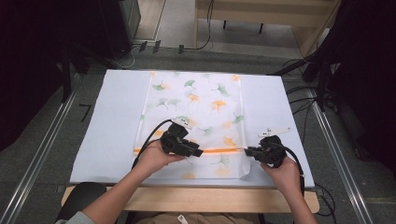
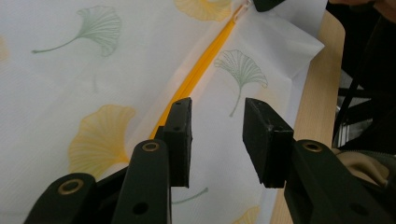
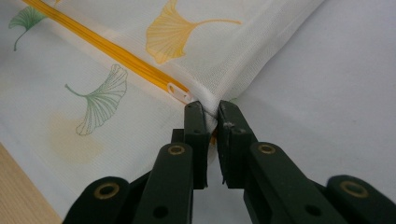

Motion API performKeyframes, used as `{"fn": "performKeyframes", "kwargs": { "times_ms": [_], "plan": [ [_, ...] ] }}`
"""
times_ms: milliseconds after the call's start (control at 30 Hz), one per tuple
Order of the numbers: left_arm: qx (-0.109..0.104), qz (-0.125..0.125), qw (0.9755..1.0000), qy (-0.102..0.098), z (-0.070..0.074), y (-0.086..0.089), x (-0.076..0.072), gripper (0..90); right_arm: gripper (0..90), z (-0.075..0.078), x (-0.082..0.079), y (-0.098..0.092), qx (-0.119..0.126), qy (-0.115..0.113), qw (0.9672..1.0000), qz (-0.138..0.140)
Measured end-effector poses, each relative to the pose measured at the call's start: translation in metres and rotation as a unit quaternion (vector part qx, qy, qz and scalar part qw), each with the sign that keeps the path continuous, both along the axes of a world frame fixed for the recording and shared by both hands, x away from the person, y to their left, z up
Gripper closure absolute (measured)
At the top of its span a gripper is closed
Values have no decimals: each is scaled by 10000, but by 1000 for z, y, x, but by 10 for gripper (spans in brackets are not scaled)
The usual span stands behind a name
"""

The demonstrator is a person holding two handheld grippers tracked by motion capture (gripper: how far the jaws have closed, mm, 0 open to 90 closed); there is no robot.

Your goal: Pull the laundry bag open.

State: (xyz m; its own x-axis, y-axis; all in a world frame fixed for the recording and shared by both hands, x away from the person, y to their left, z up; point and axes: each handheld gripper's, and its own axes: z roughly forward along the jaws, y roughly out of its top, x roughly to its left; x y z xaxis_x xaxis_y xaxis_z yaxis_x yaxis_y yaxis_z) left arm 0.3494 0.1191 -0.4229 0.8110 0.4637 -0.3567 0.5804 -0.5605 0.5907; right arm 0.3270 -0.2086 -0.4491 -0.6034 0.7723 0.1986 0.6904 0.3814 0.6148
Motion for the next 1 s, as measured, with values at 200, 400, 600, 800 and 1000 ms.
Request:
{"fn": "performKeyframes", "kwargs": {
  "times_ms": [200, 400, 600, 800, 1000],
  "plan": [
    [84, -112, 9998, -124, -1, -17, -1, 640, 849, 3, -2, 0, 28, -40, 10000, 15],
    [-32, -250, 9994, -223, -3, -36, -1, 671, 849, 5, -2, 0, 40, -56, 9999, 99],
    [49, -393, 9988, -299, -7, -53, -2, 710, 850, 7, -2, 1, 49, -111, 9998, 145],
    [-37, -397, 9990, -219, -8, -67, 1, 742, 850, 8, -1, 1, 126, -49, 9998, 155],
    [8, -507, 9984, -239, -11, -82, 2, 736, 850, 10, -1, 0, 129, -86, 9997, 202]
  ]
}}
